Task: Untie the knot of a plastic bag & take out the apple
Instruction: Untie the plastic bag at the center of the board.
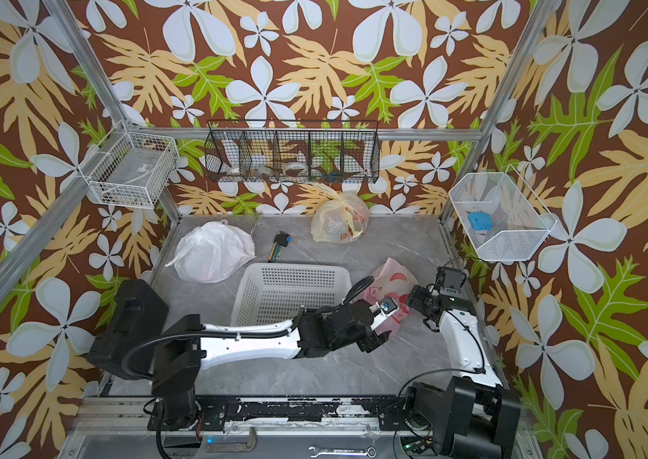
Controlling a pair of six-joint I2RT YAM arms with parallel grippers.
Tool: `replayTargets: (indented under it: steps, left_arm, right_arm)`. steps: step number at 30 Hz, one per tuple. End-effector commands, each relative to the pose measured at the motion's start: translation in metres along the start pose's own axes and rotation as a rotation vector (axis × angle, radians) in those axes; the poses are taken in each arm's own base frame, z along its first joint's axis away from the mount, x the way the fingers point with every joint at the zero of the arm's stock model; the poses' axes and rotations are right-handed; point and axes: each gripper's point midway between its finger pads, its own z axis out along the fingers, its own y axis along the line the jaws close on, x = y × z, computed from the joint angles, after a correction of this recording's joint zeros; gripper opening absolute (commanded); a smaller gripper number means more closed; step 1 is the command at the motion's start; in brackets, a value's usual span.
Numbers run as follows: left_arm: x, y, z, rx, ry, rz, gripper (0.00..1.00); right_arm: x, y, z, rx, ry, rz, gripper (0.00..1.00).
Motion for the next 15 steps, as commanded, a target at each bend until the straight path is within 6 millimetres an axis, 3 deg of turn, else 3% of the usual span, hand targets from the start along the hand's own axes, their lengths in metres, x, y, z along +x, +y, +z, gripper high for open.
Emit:
replayTargets:
  steps: [1,6,10,11,15]
  left_arm:
    - [0.0,0.003,0.028,-0.07,0.0,0.021,0.76]
    - [0.013,-0.003,0.075,-0.12,0.054,0.035,0.78]
    - [0.032,0.001,0.103,-0.185,0.095,0.051,0.72]
    - [0.034,0.001,0.108,-0.195,0.102,0.057,0.65]
    - [0.024,-0.005,0.109,-0.16,0.098,0.072,0.17]
  right_arm:
    - [0.005,0.005,0.012,-0.047,-0.007,0.01,0.81]
    - [0.022,0.011,0.026,-0.117,0.022,0.023,0.76]
    - [0.025,0.023,0.025,-0.191,0.022,0.03,0.54]
    - [0.022,0.023,0.021,-0.194,0.007,0.03,0.49]
    - [0.002,0.022,-0.009,-0.17,-0.106,0.026,0.43]
